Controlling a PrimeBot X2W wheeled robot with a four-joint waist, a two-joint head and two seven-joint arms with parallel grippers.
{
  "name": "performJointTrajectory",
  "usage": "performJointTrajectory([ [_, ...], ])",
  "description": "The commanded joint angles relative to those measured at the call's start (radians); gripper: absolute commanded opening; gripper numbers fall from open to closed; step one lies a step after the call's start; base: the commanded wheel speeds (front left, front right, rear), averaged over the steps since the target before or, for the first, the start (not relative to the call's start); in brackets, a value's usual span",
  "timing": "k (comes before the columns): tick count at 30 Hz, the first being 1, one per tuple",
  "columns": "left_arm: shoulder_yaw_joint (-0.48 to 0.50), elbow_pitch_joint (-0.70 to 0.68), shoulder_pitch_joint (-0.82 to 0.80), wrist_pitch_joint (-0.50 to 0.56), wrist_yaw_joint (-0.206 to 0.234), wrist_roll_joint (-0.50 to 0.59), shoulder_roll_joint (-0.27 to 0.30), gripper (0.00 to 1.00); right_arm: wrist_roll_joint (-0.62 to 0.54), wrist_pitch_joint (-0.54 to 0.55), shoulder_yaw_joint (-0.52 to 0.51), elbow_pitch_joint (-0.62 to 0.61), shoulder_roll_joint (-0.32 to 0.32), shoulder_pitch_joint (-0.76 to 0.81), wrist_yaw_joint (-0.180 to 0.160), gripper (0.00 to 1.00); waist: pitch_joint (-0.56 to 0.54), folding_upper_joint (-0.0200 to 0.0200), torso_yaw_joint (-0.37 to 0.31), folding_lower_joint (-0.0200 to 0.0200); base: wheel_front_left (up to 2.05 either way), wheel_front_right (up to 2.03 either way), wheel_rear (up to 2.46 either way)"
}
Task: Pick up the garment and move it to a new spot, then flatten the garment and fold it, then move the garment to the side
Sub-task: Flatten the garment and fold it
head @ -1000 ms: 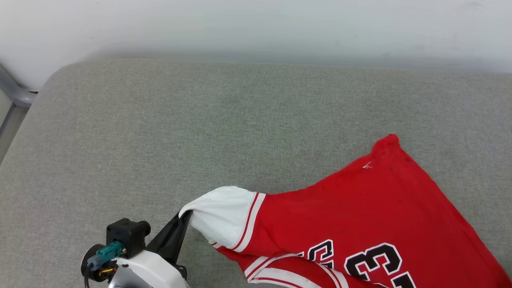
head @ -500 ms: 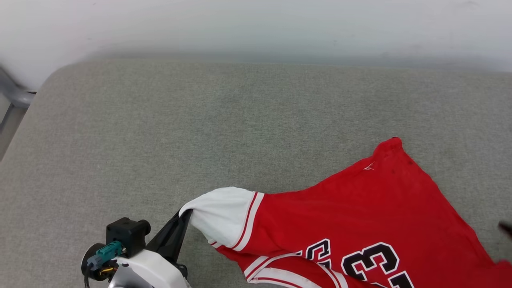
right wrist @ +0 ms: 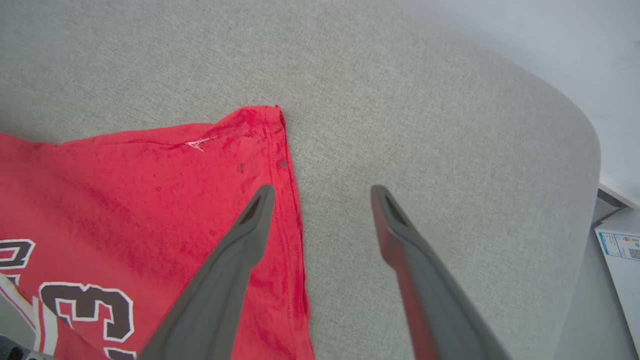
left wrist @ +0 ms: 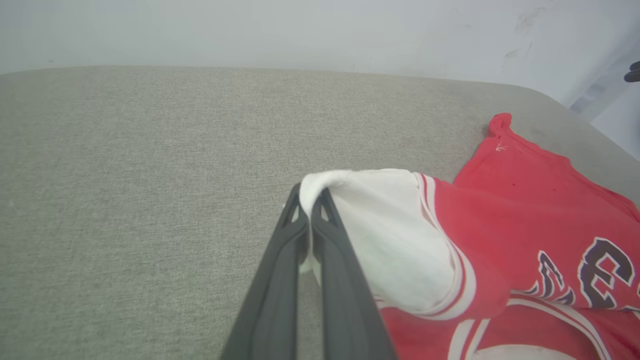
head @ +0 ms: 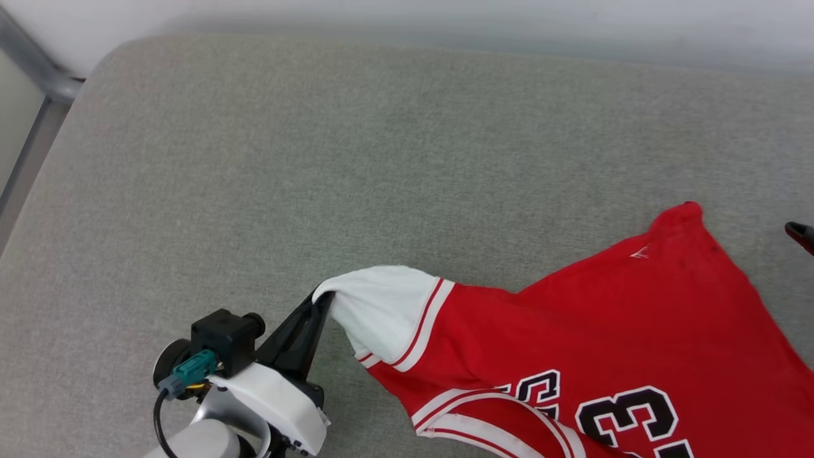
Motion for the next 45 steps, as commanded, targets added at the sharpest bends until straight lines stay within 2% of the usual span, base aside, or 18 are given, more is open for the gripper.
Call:
performJointTrajectory([
  [1,-0.003,0.004,-0.021,0.002,-0.008,0.007,-0.009,0.0,-0.007,0.029,0.028,0.023,0.004,-0.037,-0.001,1.0,0.031,-0.0001,0.029,-0.0001,0.0,0.0,0.0],
  [6,-0.009,0.019,-0.06,0.0,-0.024,0.022,-0.035,0.0,-0.031,0.125,0.127,0.13,0.033,-0.163,-0.001,1.0,0.079,-0.0001,0.064,-0.0001,0.0,0.0,0.0],
  [12,-0.013,0.037,-0.098,-0.004,-0.043,0.036,-0.06,0.0,-0.06,0.123,0.194,0.274,0.086,-0.264,-0.001,1.0,0.128,-0.0001,0.094,-0.0001,0.0,0.0,0.0],
  [20,-0.015,0.061,-0.12,-0.008,-0.058,0.047,-0.084,0.0,-0.051,0.085,0.292,0.414,0.129,-0.237,-0.001,1.0,0.154,-0.0001,0.106,-0.0001,0.0,0.0,0.0],
  [23,-0.011,0.072,-0.123,-0.01,-0.061,0.048,-0.09,0.0,-0.034,0.079,0.341,0.444,0.125,-0.219,0.0,1.0,0.156,-0.0001,0.1,-0.0001,0.0,0.0,0.0],
  [24,-0.01,0.075,-0.122,-0.01,-0.063,0.048,-0.09,0.0,-0.029,0.066,0.349,0.448,0.122,-0.224,0.0,0.41,0.155,-0.0001,0.096,-0.0001,0.0,0.0,0.0],
  [25,-0.009,0.079,-0.122,-0.011,-0.065,0.049,-0.09,0.0,-0.025,0.041,0.349,0.449,0.121,-0.237,0.0,0.0,0.152,-0.0001,0.092,-0.0001,0.0,0.0,0.0],
  [32,0.002,0.099,-0.111,-0.011,-0.07,0.046,-0.072,0.0,0.011,-0.155,0.36,0.455,0.109,-0.33,-0.001,0.0,0.068,-0.0001,0.054,-0.0001,0.0,0.0,0.0],
  [39,0.028,0.082,-0.128,-0.005,-0.059,0.044,-0.039,0.0,0.058,-0.352,0.39,0.42,0.082,-0.309,-0.001,0.0,-0.052,-0.0001,0.012,-0.0001,0.0,0.0,0.0],
  [45,0.064,0.046,-0.201,0.02,-0.051,0.063,0.007,0.0,0.045,-0.488,0.365,0.368,0.072,-0.295,-0.001,0.0,-0.119,-0.0001,-0.025,-0.0001,0.0,0.0,0.0],
])
